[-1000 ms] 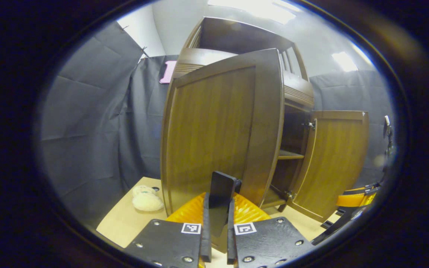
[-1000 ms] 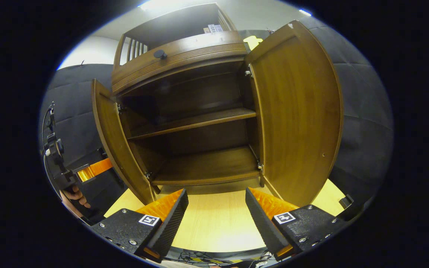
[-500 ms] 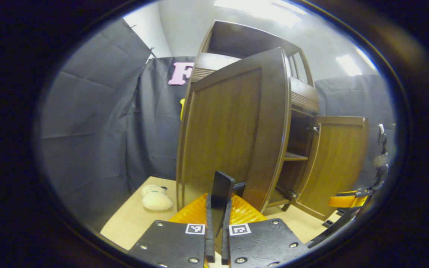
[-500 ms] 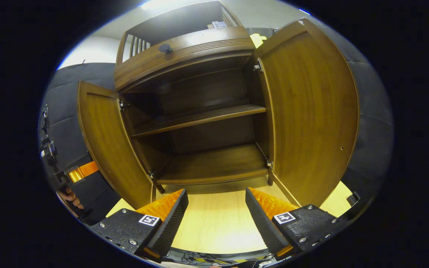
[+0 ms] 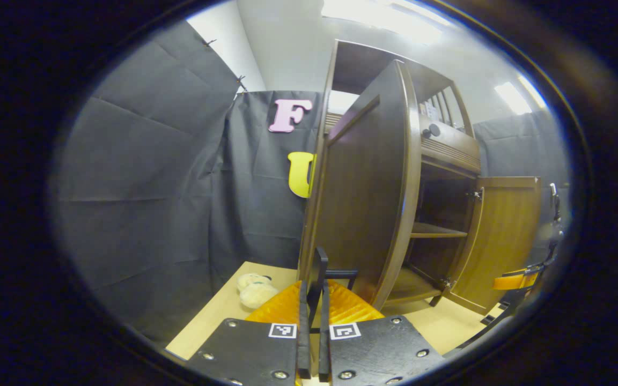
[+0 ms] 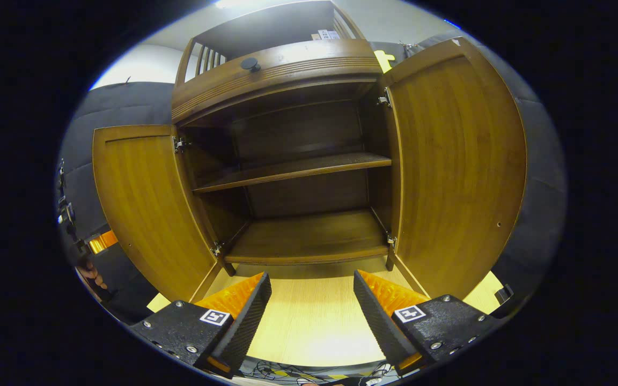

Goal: Open the right door of the double-door shoe cabinet with the right hand, and open the left door with the left hand.

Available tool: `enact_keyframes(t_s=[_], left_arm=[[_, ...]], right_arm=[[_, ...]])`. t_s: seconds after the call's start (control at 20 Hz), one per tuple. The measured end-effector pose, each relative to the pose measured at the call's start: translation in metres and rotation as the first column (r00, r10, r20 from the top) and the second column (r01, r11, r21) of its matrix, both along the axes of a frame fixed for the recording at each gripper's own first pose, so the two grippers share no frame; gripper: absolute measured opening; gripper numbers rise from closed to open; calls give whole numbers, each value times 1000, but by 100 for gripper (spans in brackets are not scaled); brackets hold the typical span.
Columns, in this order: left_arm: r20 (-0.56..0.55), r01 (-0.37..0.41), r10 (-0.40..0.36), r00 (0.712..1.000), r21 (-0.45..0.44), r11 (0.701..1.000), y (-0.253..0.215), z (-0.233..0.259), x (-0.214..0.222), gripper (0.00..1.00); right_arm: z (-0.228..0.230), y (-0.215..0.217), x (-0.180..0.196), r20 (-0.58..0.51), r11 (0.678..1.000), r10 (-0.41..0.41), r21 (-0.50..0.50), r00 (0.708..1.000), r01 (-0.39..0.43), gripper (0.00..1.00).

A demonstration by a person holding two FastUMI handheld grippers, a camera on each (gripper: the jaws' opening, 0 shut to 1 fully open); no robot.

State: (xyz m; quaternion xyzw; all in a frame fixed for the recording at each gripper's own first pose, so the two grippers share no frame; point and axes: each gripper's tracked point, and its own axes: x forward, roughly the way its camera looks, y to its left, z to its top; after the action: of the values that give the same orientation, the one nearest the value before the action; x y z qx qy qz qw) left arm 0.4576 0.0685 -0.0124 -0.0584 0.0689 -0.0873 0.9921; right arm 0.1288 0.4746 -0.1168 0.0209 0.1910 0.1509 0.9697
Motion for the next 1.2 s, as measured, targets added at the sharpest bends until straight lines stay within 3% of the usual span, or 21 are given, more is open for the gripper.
enact_keyframes(t_s=[0.25,0.45,0.65,0.9,1.1,1.15,1.2], left_arm=[[10,24,-25,1000,58,998,43,2,8,7],[2,72,-73,997,73,995,47,0,6,4],[-1,49,-49,999,68,996,50,-4,2,7],[-1,-40,40,999,46,998,63,-2,-28,7],[25,-163,162,986,25,986,75,15,-42,7],[38,-204,203,978,26,979,78,22,-45,7],[57,-256,254,966,32,966,83,29,-53,12]], right_arm=[[6,4,1,1,1000,5,-20,1000,-5,95],[18,-1,5,16,999,-18,-45,1000,18,95],[27,-9,9,14,996,-36,-75,999,37,91],[29,-23,15,-1,993,-64,-100,998,64,95],[27,-36,19,1,993,-63,-101,998,63,92],[25,-38,21,-5,994,-64,-88,998,63,96],[24,-39,22,-17,996,-63,-67,998,62,92]])
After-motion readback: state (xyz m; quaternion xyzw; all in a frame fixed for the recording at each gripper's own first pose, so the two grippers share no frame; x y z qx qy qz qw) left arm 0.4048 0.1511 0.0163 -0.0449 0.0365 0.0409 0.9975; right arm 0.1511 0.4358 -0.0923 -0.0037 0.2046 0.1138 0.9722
